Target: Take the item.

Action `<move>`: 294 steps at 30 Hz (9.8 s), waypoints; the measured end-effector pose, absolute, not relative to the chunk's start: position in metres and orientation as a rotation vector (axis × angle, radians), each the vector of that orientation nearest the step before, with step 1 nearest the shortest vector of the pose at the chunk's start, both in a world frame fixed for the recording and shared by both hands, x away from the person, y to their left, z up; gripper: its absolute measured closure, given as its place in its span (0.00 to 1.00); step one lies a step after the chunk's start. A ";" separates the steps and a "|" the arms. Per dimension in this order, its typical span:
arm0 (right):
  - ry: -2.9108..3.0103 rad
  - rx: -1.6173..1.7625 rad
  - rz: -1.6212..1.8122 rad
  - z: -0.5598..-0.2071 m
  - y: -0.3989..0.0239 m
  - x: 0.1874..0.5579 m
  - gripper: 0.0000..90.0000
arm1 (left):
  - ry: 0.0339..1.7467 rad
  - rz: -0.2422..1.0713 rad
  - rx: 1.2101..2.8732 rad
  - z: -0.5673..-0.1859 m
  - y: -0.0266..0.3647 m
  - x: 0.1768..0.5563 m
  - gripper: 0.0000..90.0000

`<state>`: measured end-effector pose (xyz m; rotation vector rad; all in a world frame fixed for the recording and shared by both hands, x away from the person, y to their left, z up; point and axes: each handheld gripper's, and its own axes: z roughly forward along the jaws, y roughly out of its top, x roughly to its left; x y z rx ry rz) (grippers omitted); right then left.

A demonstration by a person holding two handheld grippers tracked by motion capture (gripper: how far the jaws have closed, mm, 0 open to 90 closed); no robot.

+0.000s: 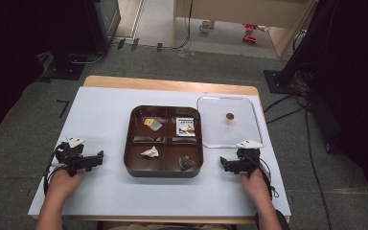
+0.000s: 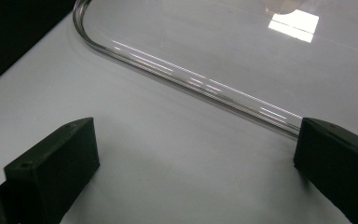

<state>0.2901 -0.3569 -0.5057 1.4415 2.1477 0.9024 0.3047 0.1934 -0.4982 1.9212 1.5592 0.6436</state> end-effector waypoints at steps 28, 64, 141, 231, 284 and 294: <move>2.148 1.441 0.902 -0.506 -0.357 0.290 0.00 | 1.559 0.644 1.921 -0.498 0.193 0.305 0.00; 2.148 1.441 0.902 -0.506 -0.357 0.290 0.00 | 1.332 0.367 2.006 -0.454 0.210 0.320 0.42; 2.144 1.435 0.901 -0.506 -0.357 0.290 0.00 | 0.684 0.205 2.242 -0.439 0.064 0.327 0.55; 2.150 1.441 0.901 -0.506 -0.357 0.290 0.00 | 0.769 0.259 2.227 -0.410 0.094 0.307 0.86; 2.146 1.437 0.900 -0.506 -0.357 0.290 0.00 | 1.103 0.210 2.188 -0.458 0.159 0.363 0.86; 2.140 1.430 0.898 -0.506 -0.356 0.289 0.00 | 1.143 0.225 2.225 -0.469 0.160 0.371 0.86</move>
